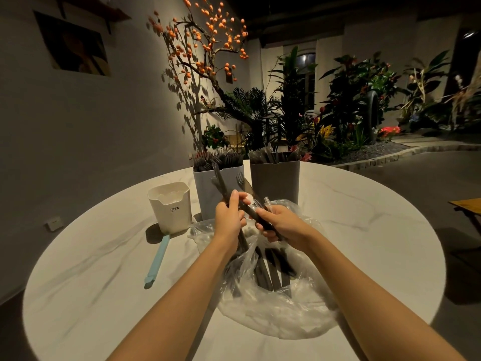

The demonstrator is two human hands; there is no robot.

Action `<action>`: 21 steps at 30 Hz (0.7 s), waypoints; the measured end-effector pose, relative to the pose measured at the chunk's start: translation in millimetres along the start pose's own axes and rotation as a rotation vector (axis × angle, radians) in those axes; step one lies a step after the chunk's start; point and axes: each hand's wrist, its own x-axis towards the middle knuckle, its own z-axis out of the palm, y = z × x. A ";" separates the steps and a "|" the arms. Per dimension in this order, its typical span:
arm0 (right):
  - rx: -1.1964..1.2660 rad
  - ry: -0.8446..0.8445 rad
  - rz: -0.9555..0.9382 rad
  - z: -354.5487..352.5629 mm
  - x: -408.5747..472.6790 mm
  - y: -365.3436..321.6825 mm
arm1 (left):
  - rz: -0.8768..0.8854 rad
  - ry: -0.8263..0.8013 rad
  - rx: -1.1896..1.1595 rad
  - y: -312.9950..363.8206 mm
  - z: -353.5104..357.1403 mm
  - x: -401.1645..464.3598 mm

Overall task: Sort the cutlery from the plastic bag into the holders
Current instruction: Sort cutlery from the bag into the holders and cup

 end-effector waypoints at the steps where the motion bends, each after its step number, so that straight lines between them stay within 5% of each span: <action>1: 0.003 0.011 -0.006 0.4 0.1 0.1 | 0.013 0.016 0.010 -0.4 0.7 -0.6; 14: -0.173 0.349 -0.128 3.9 2.7 5.5 | 0.242 0.289 -0.256 6.7 -11.4 8.6; 21: -0.245 0.376 -0.222 7.1 7.8 6.5 | 0.167 -0.070 0.015 -15.5 -8.9 9.7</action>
